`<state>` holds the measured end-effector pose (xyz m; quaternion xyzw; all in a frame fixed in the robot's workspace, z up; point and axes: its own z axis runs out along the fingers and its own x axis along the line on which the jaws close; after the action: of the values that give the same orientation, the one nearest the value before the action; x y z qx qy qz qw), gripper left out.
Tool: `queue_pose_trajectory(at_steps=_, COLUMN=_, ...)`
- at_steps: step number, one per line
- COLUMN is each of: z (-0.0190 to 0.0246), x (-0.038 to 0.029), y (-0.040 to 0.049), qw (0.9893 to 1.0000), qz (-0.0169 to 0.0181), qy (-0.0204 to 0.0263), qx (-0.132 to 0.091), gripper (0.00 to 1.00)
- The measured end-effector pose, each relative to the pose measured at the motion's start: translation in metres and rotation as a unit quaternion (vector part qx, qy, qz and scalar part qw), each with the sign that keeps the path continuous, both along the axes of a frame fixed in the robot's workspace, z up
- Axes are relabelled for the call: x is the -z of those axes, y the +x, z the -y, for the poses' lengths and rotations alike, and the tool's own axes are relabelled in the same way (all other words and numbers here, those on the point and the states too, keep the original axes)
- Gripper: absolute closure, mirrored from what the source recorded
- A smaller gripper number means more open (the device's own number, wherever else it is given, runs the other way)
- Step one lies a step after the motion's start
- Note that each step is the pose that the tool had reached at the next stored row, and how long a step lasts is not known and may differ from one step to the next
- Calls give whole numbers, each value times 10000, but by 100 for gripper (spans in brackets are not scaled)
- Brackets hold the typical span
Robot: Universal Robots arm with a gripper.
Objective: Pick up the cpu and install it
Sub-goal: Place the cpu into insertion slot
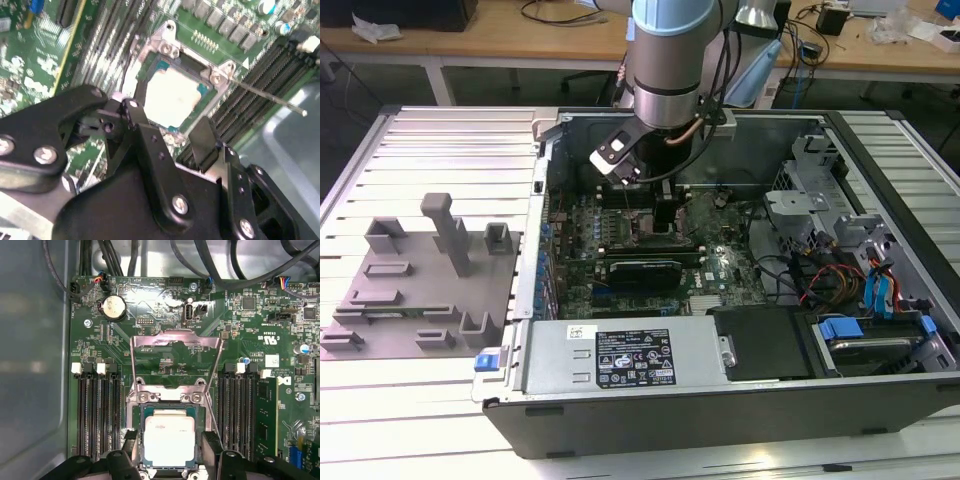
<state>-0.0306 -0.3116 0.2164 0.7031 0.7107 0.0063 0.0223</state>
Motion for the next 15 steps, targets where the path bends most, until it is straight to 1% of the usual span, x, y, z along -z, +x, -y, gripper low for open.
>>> queue_pose_trajectory(at_steps=3, z=0, x=-2, y=0, qw=10000, qz=0, qy=-1, qx=0, gripper=40)
queue_pose_trajectory(at_steps=4, z=0, x=-2, y=0, qw=10000, qz=0, qy=-1, qx=0, gripper=47)
queue_pose_trajectory(at_steps=5, z=0, x=-3, y=0, qw=10000, qz=-1, qy=-1, qx=0, gripper=59)
queue_pose_trajectory(at_steps=6, z=0, x=-3, y=0, qw=10000, qz=0, qy=-1, qx=0, gripper=65)
queue_pose_trajectory(at_steps=7, z=0, x=-4, y=0, qw=10000, qz=-1, qy=-1, qx=0, gripper=77)
queue_pose_trajectory(at_steps=9, z=0, x=-4, y=0, qw=10000, qz=0, qy=-1, qx=0, gripper=89)
queue_pose_trajectory(at_steps=13, z=1, x=0, y=0, qw=10000, qz=-1, qy=-2, qx=0, gripper=89)
queue_pose_trajectory(at_steps=15, z=0, x=41, y=0, qw=10000, qz=-1, qy=-1, qx=-1, gripper=89)
